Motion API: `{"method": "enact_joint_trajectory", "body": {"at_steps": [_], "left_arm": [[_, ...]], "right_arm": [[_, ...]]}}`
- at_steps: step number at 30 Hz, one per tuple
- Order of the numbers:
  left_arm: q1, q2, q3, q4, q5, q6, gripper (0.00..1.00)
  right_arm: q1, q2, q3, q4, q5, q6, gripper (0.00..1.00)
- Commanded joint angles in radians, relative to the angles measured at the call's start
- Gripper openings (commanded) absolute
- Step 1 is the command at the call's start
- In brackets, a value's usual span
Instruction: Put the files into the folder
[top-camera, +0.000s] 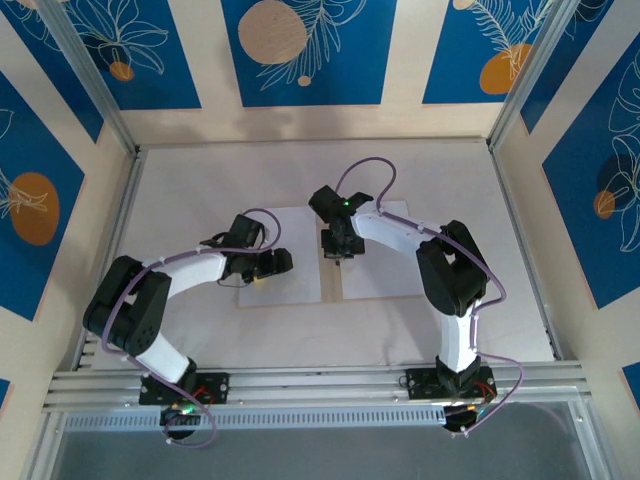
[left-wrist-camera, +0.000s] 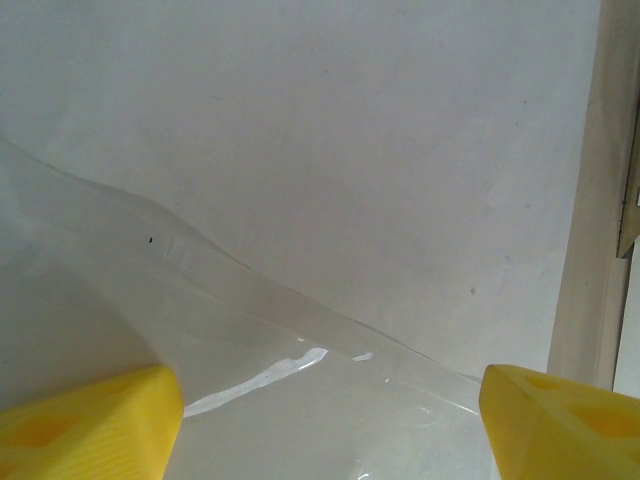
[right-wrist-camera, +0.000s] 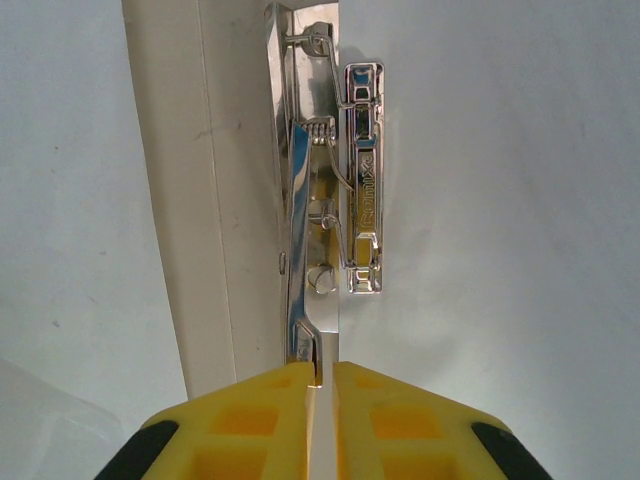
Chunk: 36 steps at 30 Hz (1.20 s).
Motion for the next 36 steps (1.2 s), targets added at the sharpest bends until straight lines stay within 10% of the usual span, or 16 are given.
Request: {"method": "enact_joint_trajectory", "body": {"at_steps": [1, 36], "left_arm": [[0.008, 0.014, -0.015, -0.090, 0.022, 0.014, 0.79], [0.009, 0.022, -0.019, -0.084, 0.031, 0.013, 0.78]], "right_arm": [[0.002, 0.038, -0.018, -0.028, 0.034, -0.003, 0.14], [0.003, 0.074, -0.025, -0.010, 0.027, -0.002, 0.13]]}}
